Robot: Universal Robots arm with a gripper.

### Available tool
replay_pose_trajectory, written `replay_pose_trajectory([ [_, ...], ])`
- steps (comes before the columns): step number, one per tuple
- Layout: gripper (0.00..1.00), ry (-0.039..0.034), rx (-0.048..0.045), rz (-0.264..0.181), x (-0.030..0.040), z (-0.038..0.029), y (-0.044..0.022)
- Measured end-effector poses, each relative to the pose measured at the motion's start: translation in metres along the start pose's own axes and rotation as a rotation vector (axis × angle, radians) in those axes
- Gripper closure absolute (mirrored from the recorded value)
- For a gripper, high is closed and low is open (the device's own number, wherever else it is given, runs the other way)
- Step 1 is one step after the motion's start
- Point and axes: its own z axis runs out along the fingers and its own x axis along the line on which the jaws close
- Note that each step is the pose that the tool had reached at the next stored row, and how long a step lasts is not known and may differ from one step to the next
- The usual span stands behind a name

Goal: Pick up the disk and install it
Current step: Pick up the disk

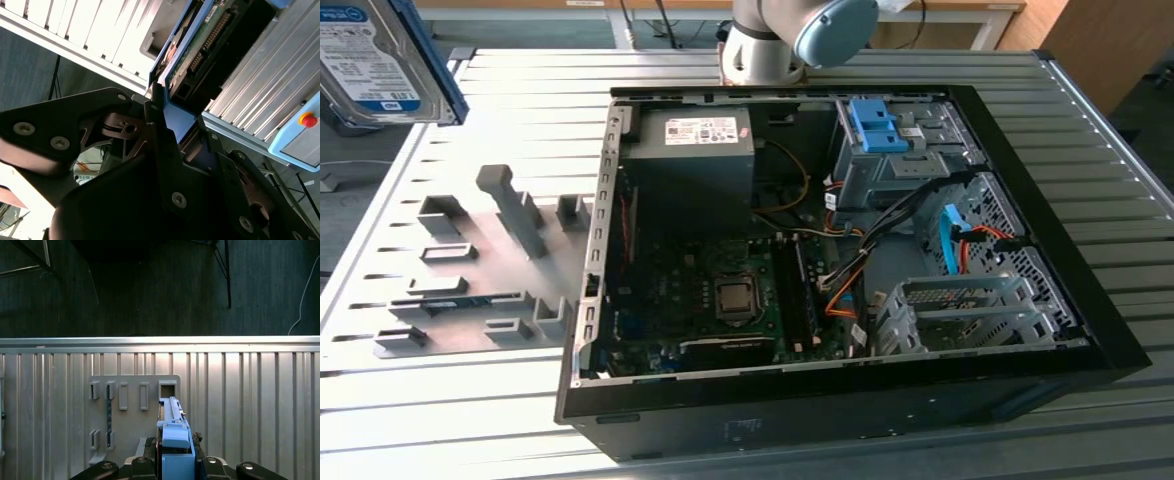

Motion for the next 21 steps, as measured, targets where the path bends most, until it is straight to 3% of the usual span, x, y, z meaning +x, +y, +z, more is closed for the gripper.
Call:
replay_pose_trajectory([
  [21,0.64,0.0,-0.0001,0.0,0.0008,-0.0282,-0.0002],
])
